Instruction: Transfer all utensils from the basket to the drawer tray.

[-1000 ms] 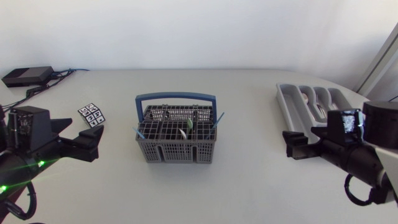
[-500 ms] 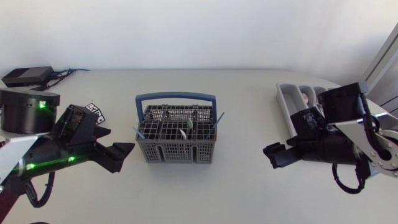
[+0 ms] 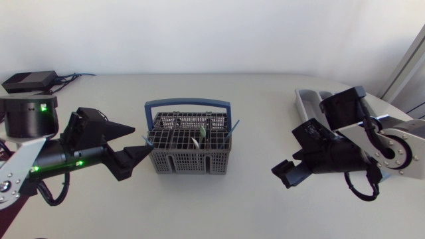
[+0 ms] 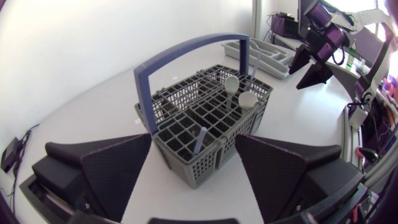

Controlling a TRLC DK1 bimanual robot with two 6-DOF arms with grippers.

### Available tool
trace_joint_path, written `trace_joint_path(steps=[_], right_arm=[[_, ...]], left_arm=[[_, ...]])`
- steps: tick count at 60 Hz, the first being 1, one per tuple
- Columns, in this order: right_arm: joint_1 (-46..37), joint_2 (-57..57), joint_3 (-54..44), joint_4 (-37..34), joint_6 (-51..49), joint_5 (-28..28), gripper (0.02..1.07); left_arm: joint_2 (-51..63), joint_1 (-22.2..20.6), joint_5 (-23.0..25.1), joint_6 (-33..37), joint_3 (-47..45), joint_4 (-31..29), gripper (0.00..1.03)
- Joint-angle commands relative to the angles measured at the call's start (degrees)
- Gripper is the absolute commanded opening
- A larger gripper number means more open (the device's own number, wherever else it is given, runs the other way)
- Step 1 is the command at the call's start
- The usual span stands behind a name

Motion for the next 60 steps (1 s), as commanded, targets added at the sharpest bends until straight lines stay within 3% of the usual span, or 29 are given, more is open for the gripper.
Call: trace_joint_path(steps=[1, 6, 20, 33, 47, 60], right_arm=[[0.85, 1.03, 0.91, -0.45, -0.67, -0.16, 1.02], [0.85, 1.21, 1.00, -0.45, -0.67, -0.16, 1.02], [1.20, 1.29, 0.82, -0.18, -0.58, -0.16, 1.02], [2.43, 1.12, 0.82, -0.18, -0.67, 0.02, 1.02], [3.58, 0.24, 0.82, -0.18, -0.58, 0.28, 1.02], [5.95, -2.75, 1.96, -0.10, -0.76, 0.28, 1.02]], left_arm=[[0.29, -0.47, 0.47, 0.78, -3.00, 3.94, 0.85], [2.66, -0.47, 0.47, 0.78, -2.64, 5.35, 0.81], [6.79, -0.38, 0.47, 0.51, -1.94, 8.16, 0.51], [7.06, -0.11, 0.47, 0.25, -1.77, 9.04, 0.41], [7.14, -1.34, 0.73, 0.60, -1.41, 9.39, 0.07], [6.35, -0.99, 2.22, 0.16, 0.17, 8.25, 0.04]])
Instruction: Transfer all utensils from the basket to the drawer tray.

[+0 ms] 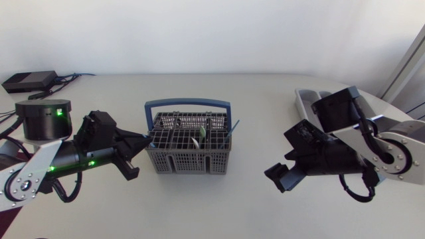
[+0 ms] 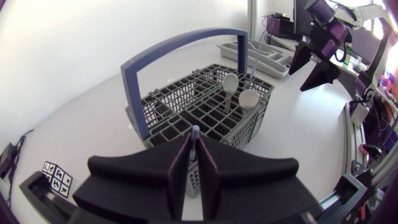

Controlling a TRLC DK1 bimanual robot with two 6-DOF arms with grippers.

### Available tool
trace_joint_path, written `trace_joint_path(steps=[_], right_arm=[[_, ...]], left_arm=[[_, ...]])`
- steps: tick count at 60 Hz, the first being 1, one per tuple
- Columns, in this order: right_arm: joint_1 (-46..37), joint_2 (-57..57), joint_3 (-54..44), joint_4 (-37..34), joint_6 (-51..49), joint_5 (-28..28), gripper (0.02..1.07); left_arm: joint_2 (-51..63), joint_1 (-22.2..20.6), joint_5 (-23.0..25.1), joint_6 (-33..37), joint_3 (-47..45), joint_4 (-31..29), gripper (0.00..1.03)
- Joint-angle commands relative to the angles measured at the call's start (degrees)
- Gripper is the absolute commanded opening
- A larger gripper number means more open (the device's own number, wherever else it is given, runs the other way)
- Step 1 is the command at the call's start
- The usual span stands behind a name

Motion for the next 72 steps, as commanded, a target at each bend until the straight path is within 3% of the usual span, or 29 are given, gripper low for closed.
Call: trace_joint_path(steps=[1, 17, 45, 65, 72], right_arm=[[1.51, -1.81, 1.83, -0.12, -0.73, 0.24, 1.02], [2.74, -3.13, 2.45, 0.50, -0.82, 0.24, 1.02], [4.85, -9.11, 3.59, 0.15, -1.53, -0.29, 1.02], [7.58, -12.71, 6.84, -2.14, -1.26, -1.52, 1.02], [8.90, -12.71, 8.51, -2.14, -0.73, -5.39, 1.02]], left_arm=[[-0.23, -0.03, 1.00, 0.21, 1.79, -0.41, 0.04], [-3.30, -0.38, 1.09, 0.03, 5.13, -4.54, 0.04], [-13.23, -0.12, 1.26, -2.52, 23.93, -25.28, 0.04], [-10.60, -7.06, 3.20, -10.96, 31.32, -31.43, 0.04], [-5.32, -8.12, 7.94, -15.00, 32.81, -31.61, 0.04]])
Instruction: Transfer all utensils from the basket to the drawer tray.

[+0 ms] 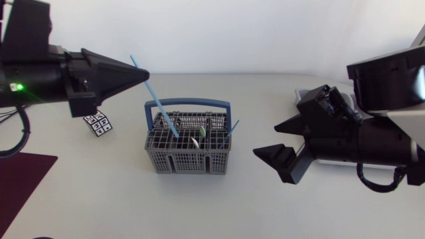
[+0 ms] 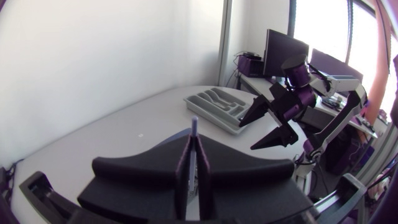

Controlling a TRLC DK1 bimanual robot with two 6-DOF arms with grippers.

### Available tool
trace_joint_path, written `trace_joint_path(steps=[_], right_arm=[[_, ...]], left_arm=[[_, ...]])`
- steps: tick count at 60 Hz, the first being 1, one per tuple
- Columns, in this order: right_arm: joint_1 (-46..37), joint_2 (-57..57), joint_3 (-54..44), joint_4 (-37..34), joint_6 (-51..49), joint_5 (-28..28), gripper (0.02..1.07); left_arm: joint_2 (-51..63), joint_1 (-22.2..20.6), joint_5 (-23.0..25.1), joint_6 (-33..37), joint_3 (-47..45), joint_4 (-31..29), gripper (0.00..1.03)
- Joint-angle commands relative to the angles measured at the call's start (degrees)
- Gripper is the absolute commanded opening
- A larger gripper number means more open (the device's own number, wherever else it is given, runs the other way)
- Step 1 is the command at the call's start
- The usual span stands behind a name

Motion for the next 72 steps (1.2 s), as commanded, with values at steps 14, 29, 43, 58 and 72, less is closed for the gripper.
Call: trace_joint_path(steps=[14, 29, 43, 58, 72], right_arm=[[5.18, 4.87, 6.42, -0.45, 1.92, -4.57, 1.02], [6.68, 10.32, 9.14, -0.02, 2.10, -8.62, 0.97], [7.91, 13.66, 11.16, 0.42, 1.92, -10.99, 0.92], [9.22, 17.26, 12.92, 1.22, 2.10, -11.61, 0.75], [8.61, 18.05, 13.01, 2.80, 2.89, -11.69, 0.33]], left_arm=[[11.66, -3.92, 7.12, -6.21, 3.93, -0.77, 0.04], [17.46, -6.02, 12.57, -9.98, 7.35, 0.20, 0.04], [21.41, -7.52, 13.18, -10.34, 9.20, 0.38, 0.04], [22.56, -7.96, 13.18, -10.42, 10.08, 0.46, 0.04], [22.91, -8.13, 13.10, -10.51, 10.08, 0.99, 0.04]])
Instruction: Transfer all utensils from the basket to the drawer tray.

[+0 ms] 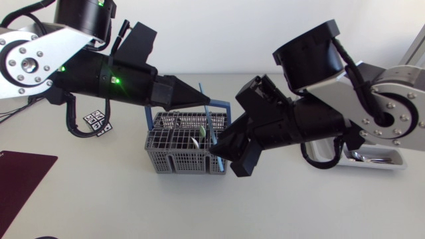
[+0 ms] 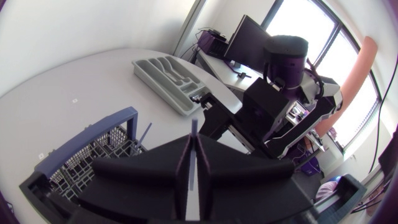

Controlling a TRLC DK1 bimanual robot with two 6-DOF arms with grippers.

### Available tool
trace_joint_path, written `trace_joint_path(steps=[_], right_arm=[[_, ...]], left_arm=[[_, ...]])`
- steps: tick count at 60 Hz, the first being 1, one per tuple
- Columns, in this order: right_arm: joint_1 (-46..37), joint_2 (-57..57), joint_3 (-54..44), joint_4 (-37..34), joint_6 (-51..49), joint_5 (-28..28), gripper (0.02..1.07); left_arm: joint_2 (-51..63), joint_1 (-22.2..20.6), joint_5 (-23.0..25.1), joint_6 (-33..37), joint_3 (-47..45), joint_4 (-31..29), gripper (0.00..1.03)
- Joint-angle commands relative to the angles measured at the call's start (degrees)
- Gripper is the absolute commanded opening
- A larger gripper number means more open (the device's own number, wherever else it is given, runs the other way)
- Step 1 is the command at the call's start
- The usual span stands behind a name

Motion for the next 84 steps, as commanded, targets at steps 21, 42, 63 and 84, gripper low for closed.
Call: trace_joint_path(steps=[21, 42, 63, 84], right_arm=[[-0.40, 2.21, 1.86, 0.39, 2.19, -2.28, 0.08], [-0.40, 2.83, 1.16, -1.63, 1.49, -2.37, 0.08], [-7.61, -3.41, -2.27, -5.85, -1.41, -3.69, 0.08], [-33.62, -5.87, -3.15, -8.31, -6.77, -7.12, 0.08]], left_arm=[[0.90, -0.70, 0.92, -1.55, 1.64, 0.86, 0.05], [0.28, -0.44, 0.83, -1.55, 3.13, 1.30, 0.60], [0.81, 6.06, -0.75, -2.61, 12.01, 3.23, 0.87], [0.72, 5.19, -10.94, 12.60, 7.62, -3.71, 0.86]])
